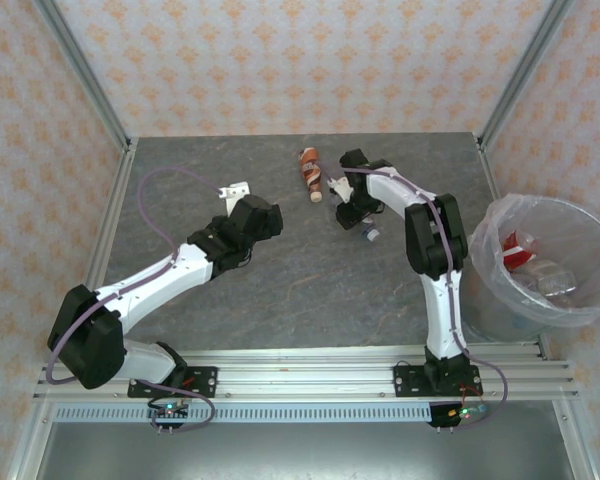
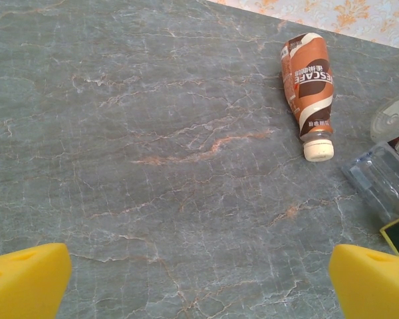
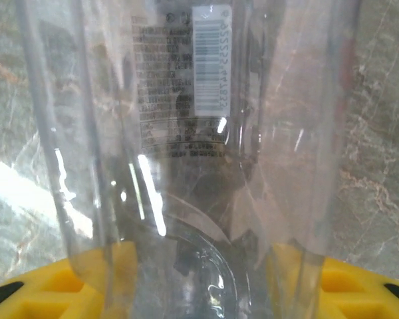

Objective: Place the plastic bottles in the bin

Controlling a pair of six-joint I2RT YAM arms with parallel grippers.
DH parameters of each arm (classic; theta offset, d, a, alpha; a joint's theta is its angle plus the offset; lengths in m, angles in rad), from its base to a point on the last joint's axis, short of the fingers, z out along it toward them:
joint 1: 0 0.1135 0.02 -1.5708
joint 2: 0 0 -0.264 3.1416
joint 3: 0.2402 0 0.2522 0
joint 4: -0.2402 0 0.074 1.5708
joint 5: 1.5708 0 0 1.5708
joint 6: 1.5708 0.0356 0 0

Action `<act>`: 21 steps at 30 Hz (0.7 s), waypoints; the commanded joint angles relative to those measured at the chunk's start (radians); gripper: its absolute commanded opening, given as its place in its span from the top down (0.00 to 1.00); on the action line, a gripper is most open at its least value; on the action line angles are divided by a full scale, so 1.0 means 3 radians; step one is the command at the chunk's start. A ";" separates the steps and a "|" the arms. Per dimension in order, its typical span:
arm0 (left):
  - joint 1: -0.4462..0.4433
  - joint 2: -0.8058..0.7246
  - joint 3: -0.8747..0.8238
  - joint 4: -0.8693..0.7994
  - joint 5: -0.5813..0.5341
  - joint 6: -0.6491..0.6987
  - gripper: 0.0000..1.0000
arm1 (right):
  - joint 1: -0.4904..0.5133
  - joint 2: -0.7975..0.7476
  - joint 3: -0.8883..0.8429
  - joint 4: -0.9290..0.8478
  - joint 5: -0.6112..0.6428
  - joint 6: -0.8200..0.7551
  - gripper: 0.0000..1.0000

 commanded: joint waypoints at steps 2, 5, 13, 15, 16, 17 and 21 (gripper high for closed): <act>0.0026 -0.0070 -0.0063 0.0047 -0.0028 -0.0075 0.00 | 0.0004 -0.0324 -0.0235 0.0058 0.0086 -0.0014 0.55; 0.0026 -0.0079 -0.0070 0.0057 -0.0016 -0.0080 0.00 | 0.0003 -0.0480 -0.0397 0.0098 0.0096 -0.0002 0.60; 0.0026 -0.0099 -0.0108 0.0095 0.0028 -0.0106 0.00 | 0.0004 -0.1034 -0.0984 0.0440 0.0157 0.0190 0.63; 0.0028 -0.0103 -0.0111 0.0098 0.0033 -0.0112 0.00 | 0.0004 -0.1153 -0.1110 0.0522 0.0192 0.0234 0.65; 0.0026 -0.0103 -0.0111 0.0103 0.0039 -0.0116 0.00 | 0.0000 -0.1213 -0.1175 0.0554 0.0208 0.0247 0.65; 0.0026 -0.0101 -0.0111 0.0103 0.0041 -0.0120 0.00 | 0.0003 -0.1259 -0.1222 0.0582 0.0220 0.0264 0.65; 0.0026 -0.0101 -0.0111 0.0102 0.0051 -0.0126 0.00 | 0.0004 -0.1520 -0.1434 0.0711 0.0213 0.0323 0.66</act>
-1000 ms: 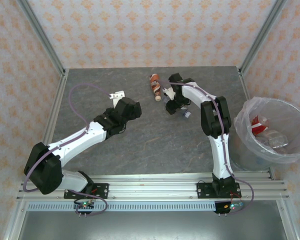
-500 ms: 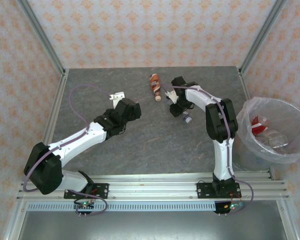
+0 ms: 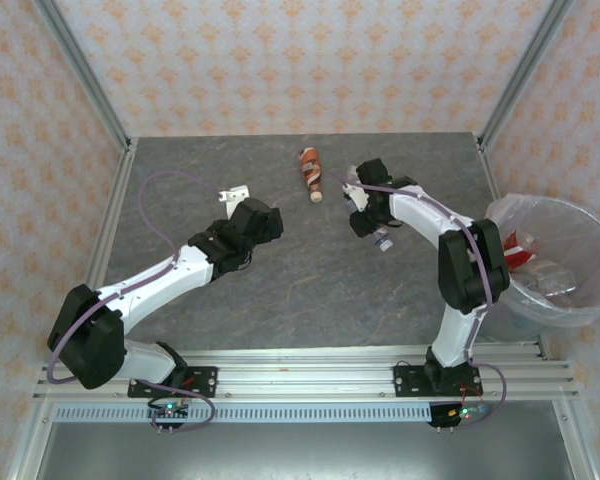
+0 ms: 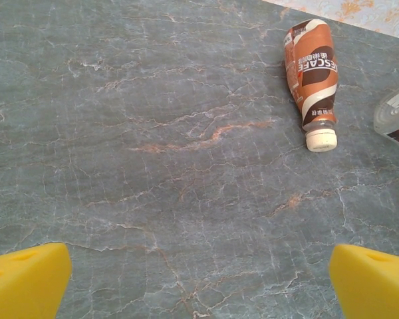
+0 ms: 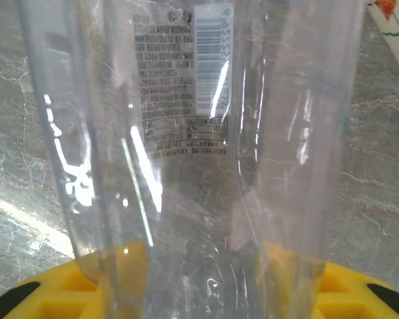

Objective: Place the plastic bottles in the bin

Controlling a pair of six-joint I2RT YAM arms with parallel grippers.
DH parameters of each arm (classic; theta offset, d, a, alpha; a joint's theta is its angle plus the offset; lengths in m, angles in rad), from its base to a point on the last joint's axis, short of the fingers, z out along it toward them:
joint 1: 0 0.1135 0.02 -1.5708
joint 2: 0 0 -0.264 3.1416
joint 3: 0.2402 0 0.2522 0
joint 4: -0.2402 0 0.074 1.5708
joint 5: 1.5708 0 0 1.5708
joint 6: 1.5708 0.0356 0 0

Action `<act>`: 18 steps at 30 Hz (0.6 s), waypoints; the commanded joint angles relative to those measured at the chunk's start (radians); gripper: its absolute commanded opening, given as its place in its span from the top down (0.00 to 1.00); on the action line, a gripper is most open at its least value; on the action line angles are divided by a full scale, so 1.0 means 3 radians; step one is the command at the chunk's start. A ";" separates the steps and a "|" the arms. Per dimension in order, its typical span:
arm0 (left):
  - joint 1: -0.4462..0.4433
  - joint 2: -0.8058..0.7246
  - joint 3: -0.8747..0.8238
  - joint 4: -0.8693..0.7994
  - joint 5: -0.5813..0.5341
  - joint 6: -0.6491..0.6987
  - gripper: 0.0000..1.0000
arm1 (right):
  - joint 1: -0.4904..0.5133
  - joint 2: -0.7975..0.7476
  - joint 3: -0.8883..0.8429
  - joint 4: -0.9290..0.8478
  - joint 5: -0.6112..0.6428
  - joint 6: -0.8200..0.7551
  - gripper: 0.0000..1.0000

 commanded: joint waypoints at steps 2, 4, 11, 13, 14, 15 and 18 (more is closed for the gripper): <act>0.0026 -0.0096 -0.0021 0.0060 -0.0011 -0.0050 0.00 | -0.0001 -0.0350 -0.0188 0.0231 0.0058 0.0136 0.66; 0.0026 -0.0087 -0.0010 0.0065 -0.0007 -0.0054 0.00 | 0.0003 -0.0491 -0.0262 0.0287 0.0036 0.0161 0.66; 0.0026 -0.0028 0.0036 0.0118 0.0093 -0.0071 0.00 | 0.0003 -0.0970 -0.0501 0.0512 -0.0045 0.0241 0.68; 0.0026 -0.0011 0.0051 0.0158 0.0160 -0.0071 0.00 | 0.0000 -0.1073 -0.0539 0.0549 -0.0079 0.0265 0.68; 0.0026 -0.0005 0.0058 0.0178 0.0193 -0.0068 0.00 | 0.0002 -0.1123 -0.0547 0.0559 -0.0095 0.0286 0.68; 0.0026 0.0008 0.0070 0.0191 0.0217 -0.0067 0.00 | 0.0003 -0.1180 -0.0561 0.0580 -0.0110 0.0299 0.68; 0.0026 0.0027 0.0092 0.0228 0.0279 -0.0071 0.00 | 0.0001 -0.1367 -0.0619 0.0708 -0.0151 0.0369 0.68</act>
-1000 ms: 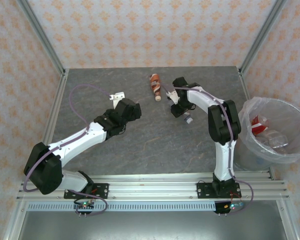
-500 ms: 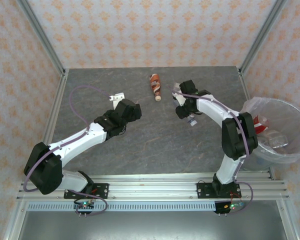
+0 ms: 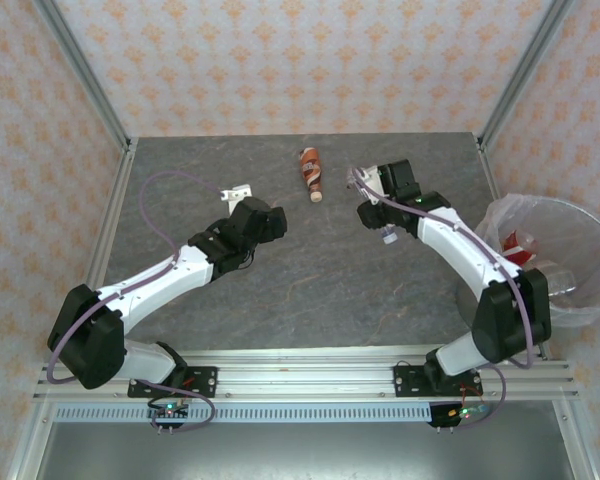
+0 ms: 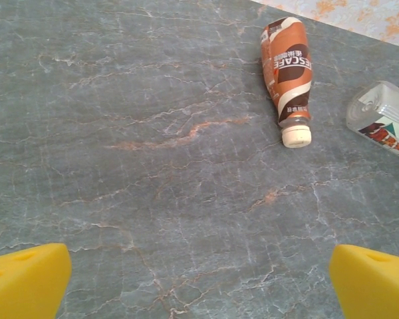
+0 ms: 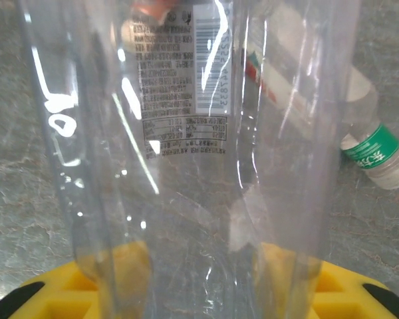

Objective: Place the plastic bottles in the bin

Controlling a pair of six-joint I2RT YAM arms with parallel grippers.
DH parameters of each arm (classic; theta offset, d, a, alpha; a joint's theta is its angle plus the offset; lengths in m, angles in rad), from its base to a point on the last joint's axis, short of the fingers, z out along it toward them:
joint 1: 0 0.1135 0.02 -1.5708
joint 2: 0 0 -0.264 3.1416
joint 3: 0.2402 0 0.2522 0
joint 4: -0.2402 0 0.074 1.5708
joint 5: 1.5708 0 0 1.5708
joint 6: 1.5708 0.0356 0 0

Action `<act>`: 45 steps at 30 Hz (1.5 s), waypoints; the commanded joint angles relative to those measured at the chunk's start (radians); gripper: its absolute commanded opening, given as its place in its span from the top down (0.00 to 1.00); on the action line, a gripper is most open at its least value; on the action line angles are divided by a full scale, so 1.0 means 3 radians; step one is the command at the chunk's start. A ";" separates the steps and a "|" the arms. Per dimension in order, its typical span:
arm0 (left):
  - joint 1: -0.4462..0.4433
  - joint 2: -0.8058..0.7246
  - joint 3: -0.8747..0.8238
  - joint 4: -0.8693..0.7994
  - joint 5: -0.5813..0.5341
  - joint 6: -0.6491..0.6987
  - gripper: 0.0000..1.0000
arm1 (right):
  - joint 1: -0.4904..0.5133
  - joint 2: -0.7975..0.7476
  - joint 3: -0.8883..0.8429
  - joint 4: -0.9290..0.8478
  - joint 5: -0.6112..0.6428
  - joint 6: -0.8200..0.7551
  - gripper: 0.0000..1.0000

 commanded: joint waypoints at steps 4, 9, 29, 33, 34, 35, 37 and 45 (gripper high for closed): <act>0.0026 0.0044 0.0111 0.0149 0.0135 -0.0064 0.00 | -0.0001 -0.0495 -0.0126 0.0338 -0.0066 0.0235 0.68; 0.0026 0.0049 0.0120 0.0244 0.0264 -0.0054 0.00 | -0.0001 -0.0771 -0.0109 0.0336 -0.0018 0.0429 0.67; 0.0026 0.0128 0.0096 0.0304 0.0305 -0.0115 0.00 | -0.0214 -0.1995 -0.0317 0.0738 0.1290 0.0944 0.69; 0.0026 0.0164 0.0120 0.0306 0.0335 -0.0115 0.00 | -0.0419 -0.2083 -0.0289 0.0648 0.1204 0.1038 0.68; 0.0026 0.0173 0.0125 0.0309 0.0338 -0.0114 0.00 | -0.0454 -0.2097 -0.0284 0.0640 0.1213 0.1048 0.68; 0.0025 0.0179 0.0130 0.0307 0.0342 -0.0115 0.00 | -0.0502 -0.2110 -0.0273 0.0637 0.1252 0.1050 0.68; 0.0026 0.0189 0.0130 0.0313 0.0349 -0.0115 0.00 | -0.0610 -0.2136 -0.0233 0.0618 0.1317 0.1033 0.68; 0.0026 0.0242 0.0175 0.0304 0.0379 -0.0076 0.00 | -0.1393 -0.2170 -0.0006 0.0353 0.1733 0.1059 0.68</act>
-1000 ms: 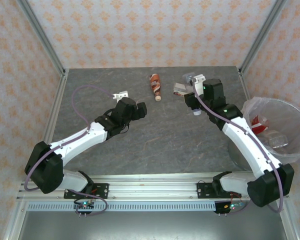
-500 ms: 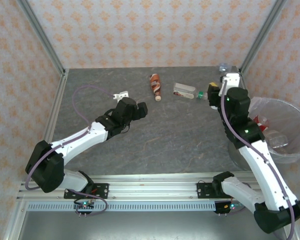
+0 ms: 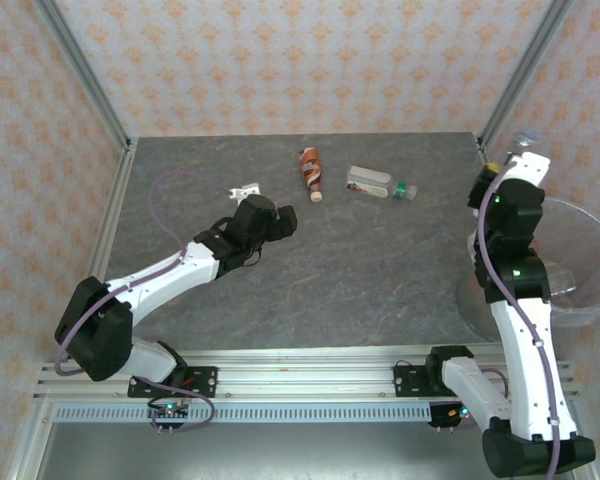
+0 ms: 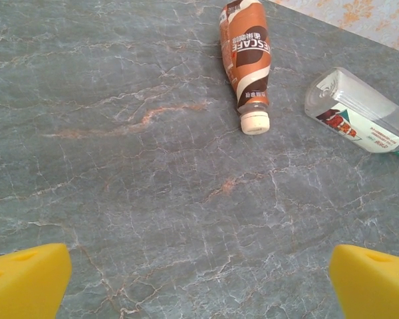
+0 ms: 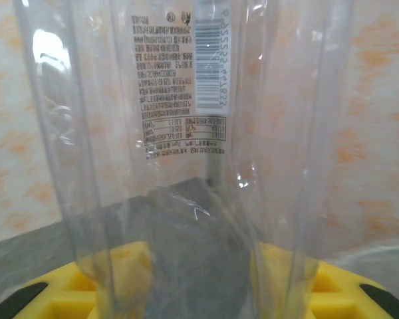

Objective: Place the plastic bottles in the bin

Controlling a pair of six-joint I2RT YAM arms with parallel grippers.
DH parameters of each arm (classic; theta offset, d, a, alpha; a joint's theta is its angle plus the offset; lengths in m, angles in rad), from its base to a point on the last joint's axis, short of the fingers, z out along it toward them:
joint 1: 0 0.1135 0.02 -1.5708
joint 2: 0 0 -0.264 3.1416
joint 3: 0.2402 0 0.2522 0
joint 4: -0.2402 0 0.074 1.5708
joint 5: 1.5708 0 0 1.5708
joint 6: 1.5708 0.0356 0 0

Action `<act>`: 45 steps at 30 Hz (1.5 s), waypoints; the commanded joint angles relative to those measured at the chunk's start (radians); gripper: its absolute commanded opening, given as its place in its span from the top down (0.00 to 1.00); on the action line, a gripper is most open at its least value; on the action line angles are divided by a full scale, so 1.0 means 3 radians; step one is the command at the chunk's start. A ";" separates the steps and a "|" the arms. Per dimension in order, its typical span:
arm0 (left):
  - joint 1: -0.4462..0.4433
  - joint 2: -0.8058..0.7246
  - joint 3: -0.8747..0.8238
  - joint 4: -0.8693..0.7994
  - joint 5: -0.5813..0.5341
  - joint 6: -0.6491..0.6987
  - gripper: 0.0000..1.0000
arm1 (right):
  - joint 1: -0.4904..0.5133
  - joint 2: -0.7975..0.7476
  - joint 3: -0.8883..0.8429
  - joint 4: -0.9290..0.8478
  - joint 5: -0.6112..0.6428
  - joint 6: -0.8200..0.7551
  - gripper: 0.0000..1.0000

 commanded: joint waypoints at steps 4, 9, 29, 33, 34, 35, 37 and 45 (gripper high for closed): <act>0.0026 0.0090 0.0174 0.0058 0.0032 0.0021 0.00 | -0.0471 -0.0068 0.0283 -0.0322 0.0332 0.0085 0.68; 0.0026 0.0138 0.0226 0.0058 0.0077 0.0026 0.00 | -0.0693 -0.0026 0.0349 -0.0420 0.0573 -0.0008 0.62; 0.0026 0.0216 0.0332 -0.0005 0.0147 0.0072 0.00 | -0.0783 0.0208 -0.0098 -0.0519 0.1335 0.0893 0.00; 0.0026 0.0236 0.0369 -0.0027 0.0153 0.0092 0.00 | -0.0785 0.0134 -0.0089 -0.0455 0.1431 0.0914 0.01; 0.0026 0.0244 0.0380 -0.0026 0.0161 0.0093 0.00 | -0.0783 0.0110 -0.0095 -0.0427 0.1428 0.0899 0.01; 0.0028 0.0252 0.0384 -0.0024 0.0169 0.0093 0.00 | -0.0783 0.0097 -0.0083 -0.0419 0.1425 0.0897 0.01; 0.0026 0.0268 0.0389 -0.0011 0.0186 0.0083 0.00 | -0.0784 0.0092 -0.0074 -0.0424 0.1376 0.0869 0.01; 0.0026 0.0374 0.0460 -0.0005 0.0316 0.0017 0.00 | -0.0779 -0.0085 -0.0204 -0.0191 0.0014 0.0660 0.01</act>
